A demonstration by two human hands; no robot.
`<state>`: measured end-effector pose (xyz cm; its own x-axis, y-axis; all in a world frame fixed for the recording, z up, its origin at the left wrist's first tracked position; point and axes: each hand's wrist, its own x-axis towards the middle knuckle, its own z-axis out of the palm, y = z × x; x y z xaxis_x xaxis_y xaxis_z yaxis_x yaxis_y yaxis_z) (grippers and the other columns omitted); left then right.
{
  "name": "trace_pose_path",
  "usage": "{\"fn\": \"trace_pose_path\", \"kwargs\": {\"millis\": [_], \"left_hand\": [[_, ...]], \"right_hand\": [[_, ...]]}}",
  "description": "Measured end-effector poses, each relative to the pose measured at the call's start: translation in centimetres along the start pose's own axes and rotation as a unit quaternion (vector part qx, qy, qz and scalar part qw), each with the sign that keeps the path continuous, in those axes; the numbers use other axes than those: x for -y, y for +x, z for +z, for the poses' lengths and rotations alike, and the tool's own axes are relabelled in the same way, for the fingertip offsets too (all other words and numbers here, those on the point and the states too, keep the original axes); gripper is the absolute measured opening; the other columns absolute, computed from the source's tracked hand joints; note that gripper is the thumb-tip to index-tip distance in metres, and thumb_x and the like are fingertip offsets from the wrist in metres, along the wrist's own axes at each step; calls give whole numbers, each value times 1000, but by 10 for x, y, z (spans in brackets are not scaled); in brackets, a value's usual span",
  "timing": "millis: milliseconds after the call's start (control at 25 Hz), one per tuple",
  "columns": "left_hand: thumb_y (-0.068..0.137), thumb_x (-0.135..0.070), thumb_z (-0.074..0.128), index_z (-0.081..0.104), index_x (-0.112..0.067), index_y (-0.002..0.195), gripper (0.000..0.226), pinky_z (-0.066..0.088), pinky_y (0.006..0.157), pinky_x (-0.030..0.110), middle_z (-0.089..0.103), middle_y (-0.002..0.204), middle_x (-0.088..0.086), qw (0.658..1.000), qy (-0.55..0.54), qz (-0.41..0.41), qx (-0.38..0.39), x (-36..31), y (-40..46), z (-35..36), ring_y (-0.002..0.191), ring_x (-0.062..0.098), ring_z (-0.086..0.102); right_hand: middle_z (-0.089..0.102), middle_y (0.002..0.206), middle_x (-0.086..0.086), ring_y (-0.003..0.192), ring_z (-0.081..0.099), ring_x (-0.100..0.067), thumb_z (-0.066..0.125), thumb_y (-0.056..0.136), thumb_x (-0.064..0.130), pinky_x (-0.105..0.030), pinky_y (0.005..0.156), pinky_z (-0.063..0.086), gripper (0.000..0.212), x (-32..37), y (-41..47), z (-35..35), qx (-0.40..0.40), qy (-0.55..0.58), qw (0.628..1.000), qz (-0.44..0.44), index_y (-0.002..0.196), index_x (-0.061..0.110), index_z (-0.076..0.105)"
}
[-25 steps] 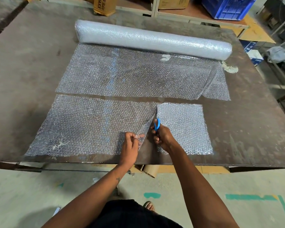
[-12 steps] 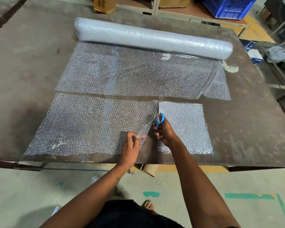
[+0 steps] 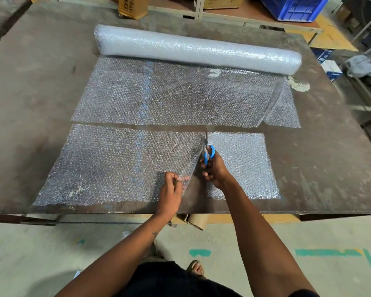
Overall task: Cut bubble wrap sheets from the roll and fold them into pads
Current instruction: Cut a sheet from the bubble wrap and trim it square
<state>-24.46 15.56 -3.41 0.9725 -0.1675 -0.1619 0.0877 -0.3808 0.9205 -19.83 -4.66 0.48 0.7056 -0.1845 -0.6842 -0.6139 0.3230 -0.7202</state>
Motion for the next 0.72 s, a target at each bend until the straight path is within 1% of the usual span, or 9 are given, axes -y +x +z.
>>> {"fn": "trace_pose_path", "kwargs": {"millis": [120, 280, 360, 400, 480, 560, 640, 720], "left_hand": [[103, -39, 40, 43, -22, 108, 17, 53, 63, 54, 70, 89, 10, 1000, 1, 0, -3, -4, -1, -2, 74, 28, 68], [104, -34, 41, 43, -22, 109, 13, 53, 66, 54, 69, 91, 10, 1000, 3, -3, 6, -4, 0, -2, 77, 31, 66], [104, -33, 42, 42, -24, 108, 10, 53, 67, 54, 68, 92, 10, 1000, 7, -1, 11, -3, -1, -2, 78, 32, 65], [103, -37, 42, 42, -26, 108, 12, 53, 68, 54, 68, 93, 10, 1000, 5, 0, 12, -3, -1, -2, 79, 33, 65], [96, -50, 37, 41, -27, 108, 26, 53, 69, 54, 68, 94, 10, 1000, -3, 3, 11, -3, -1, -3, 80, 32, 66], [93, -54, 34, 41, -26, 108, 32, 53, 68, 54, 68, 93, 11, 1000, -9, 5, 15, -2, 0, -3, 79, 32, 65], [98, -48, 38, 41, -26, 108, 25, 52, 66, 55, 68, 90, 11, 1000, -9, 5, 14, 0, 0, -2, 76, 31, 65], [106, -30, 44, 42, -23, 108, 8, 51, 66, 55, 67, 88, 11, 1000, -8, 6, 15, 1, 0, -1, 74, 29, 64]], "right_hand": [[52, 65, 4, 42, 39, -10, 44, 104, 68, -18, 34, 20, 57, 6, 6, 2, 11, 9, 1000, -3, 81, 18, 59], [51, 64, 5, 43, 37, -9, 48, 106, 61, -18, 33, 22, 51, 11, 12, 4, 16, 16, 1000, -15, 84, 16, 59], [52, 66, 3, 45, 36, -9, 51, 109, 52, -19, 34, 22, 44, 10, 14, 2, 5, 4, 1000, -27, 88, 14, 60], [52, 67, 2, 46, 36, -9, 50, 111, 46, -20, 35, 22, 40, 9, 15, 0, -4, -5, 1000, -29, 90, 13, 60], [53, 71, -1, 47, 35, -11, 46, 113, 33, -22, 37, 21, 34, 6, 13, -3, -16, -28, 999, -37, 93, 11, 62], [54, 73, -3, 47, 37, -12, 45, 113, 28, -24, 40, 21, 31, 5, 7, -7, -23, -50, 997, -56, 97, 9, 64], [58, 71, -4, 46, 42, -14, 52, 111, 36, -25, 44, 23, 35, 7, -4, -12, -39, -85, 992, -86, 96, 7, 67], [63, 69, -5, 45, 49, -17, 57, 108, 47, -25, 45, 28, 47, 9, -19, -20, -56, -139, 981, -121, 94, 4, 69]]}}
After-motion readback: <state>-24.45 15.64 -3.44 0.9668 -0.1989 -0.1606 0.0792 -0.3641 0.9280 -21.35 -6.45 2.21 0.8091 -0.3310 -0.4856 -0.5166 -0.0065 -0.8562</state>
